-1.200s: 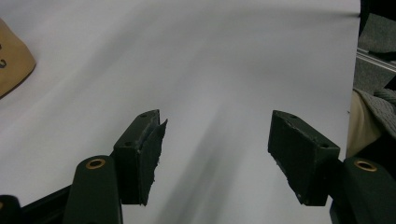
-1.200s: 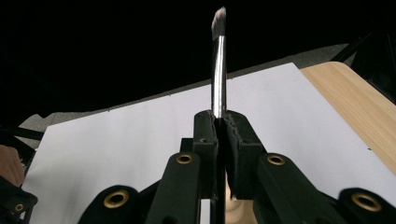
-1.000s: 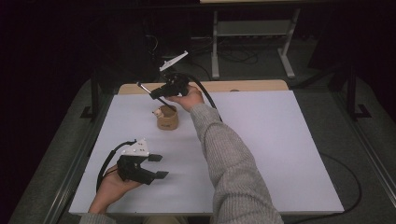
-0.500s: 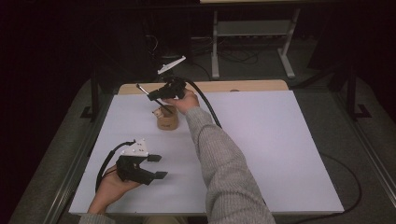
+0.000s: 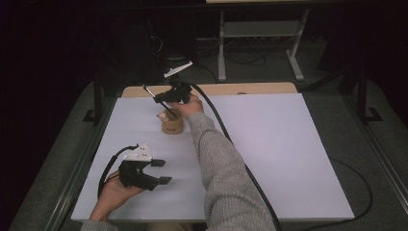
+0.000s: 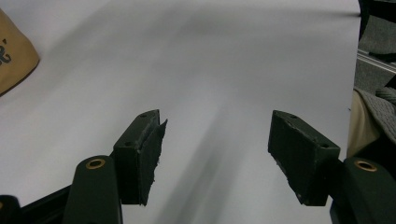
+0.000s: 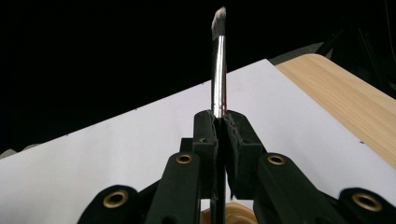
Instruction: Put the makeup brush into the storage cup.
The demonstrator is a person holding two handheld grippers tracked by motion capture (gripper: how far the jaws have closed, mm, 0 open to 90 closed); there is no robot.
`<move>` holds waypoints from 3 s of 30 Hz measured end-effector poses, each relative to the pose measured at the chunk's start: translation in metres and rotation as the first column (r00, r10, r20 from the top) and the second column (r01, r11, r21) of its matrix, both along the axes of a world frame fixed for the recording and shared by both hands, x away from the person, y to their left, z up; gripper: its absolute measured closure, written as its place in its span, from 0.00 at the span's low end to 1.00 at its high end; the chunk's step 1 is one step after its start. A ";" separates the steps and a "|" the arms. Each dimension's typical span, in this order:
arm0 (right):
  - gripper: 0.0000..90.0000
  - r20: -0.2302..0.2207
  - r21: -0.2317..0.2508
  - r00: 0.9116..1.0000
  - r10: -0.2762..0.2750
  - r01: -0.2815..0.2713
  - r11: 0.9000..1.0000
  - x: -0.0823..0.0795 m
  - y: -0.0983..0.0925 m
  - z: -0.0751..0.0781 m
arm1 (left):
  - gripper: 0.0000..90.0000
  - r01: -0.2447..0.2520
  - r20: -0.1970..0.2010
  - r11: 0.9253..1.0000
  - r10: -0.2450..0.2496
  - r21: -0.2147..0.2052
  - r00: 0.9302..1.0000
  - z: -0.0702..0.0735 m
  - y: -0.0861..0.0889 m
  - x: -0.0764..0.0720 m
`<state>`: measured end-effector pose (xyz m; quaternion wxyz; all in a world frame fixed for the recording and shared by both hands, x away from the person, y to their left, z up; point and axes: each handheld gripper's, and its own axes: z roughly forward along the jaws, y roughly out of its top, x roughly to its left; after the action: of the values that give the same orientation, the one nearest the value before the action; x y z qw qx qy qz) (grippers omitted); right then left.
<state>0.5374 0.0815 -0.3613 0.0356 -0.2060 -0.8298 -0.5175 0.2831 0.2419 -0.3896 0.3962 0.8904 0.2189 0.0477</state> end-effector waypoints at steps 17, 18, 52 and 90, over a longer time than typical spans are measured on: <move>0.91 0.003 -0.010 1.000 -0.018 0.018 1.000 0.003 -0.001 -0.007 | 0.38 -0.001 -0.001 1.000 0.001 -0.003 1.000 0.000 0.001 0.000; 0.91 0.002 -0.011 1.000 -0.019 0.019 1.000 0.003 -0.001 -0.007 | 0.38 -0.001 -0.001 1.000 0.001 -0.003 1.000 0.000 0.001 0.000; 0.91 0.004 -0.008 0.999 -0.033 0.033 0.999 -0.006 -0.023 -0.009 | 0.38 -0.002 -0.002 1.000 0.002 -0.005 1.000 0.000 0.000 -0.001; 0.80 -0.015 -0.048 0.999 -0.032 0.031 0.998 -0.014 -0.037 -0.015 | 0.38 0.000 -0.001 1.000 0.000 -0.002 1.000 0.001 0.000 -0.001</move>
<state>0.5229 0.0450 -0.3759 0.0288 -0.2239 -0.8383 -0.4963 0.2823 0.2418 -0.3890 0.3968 0.8901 0.2193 0.0469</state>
